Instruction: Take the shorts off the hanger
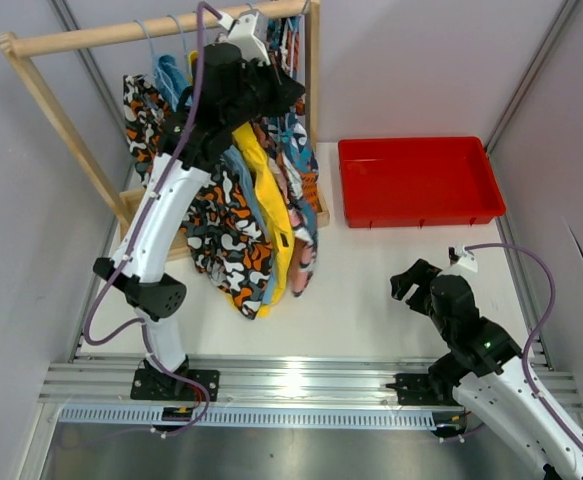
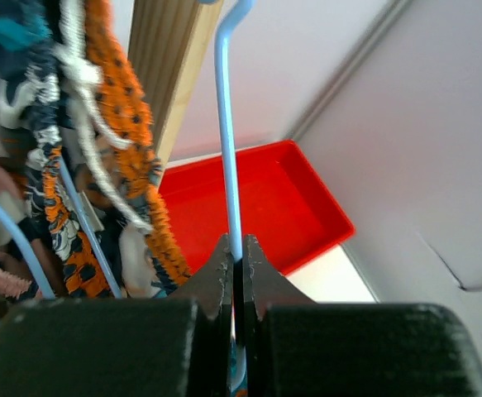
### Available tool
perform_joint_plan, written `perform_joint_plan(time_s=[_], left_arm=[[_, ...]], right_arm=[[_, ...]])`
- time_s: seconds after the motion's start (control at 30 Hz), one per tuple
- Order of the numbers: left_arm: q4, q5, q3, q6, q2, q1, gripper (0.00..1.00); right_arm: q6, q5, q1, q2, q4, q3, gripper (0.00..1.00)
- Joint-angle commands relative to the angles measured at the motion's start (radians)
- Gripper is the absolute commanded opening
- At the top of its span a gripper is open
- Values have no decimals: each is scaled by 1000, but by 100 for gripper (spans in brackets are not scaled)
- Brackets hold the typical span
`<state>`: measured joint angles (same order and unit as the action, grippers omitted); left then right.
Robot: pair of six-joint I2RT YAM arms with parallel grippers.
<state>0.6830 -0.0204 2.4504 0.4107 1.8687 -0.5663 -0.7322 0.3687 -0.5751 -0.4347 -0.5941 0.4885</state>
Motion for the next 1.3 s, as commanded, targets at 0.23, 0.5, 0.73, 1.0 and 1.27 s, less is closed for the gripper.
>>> perform_joint_plan(time_s=[0.23, 0.5, 0.73, 1.0, 1.27], left_arm=[[-71, -452, 47, 145, -167, 74, 0], [117, -494, -235, 117, -357, 75, 0], [104, -429, -673, 91, -629, 77, 0], [139, -526, -811, 149, -838, 2, 0], [205, -552, -633, 204, -872, -106, 0]], right_arm=[[30, 45, -6, 8, 10, 111, 78], [80, 38, -6, -28, 53, 212, 80], [102, -3, -6, -101, 97, 285, 80], [261, -252, -6, -130, 255, 396, 99], [415, -487, -6, -297, 358, 668, 99]])
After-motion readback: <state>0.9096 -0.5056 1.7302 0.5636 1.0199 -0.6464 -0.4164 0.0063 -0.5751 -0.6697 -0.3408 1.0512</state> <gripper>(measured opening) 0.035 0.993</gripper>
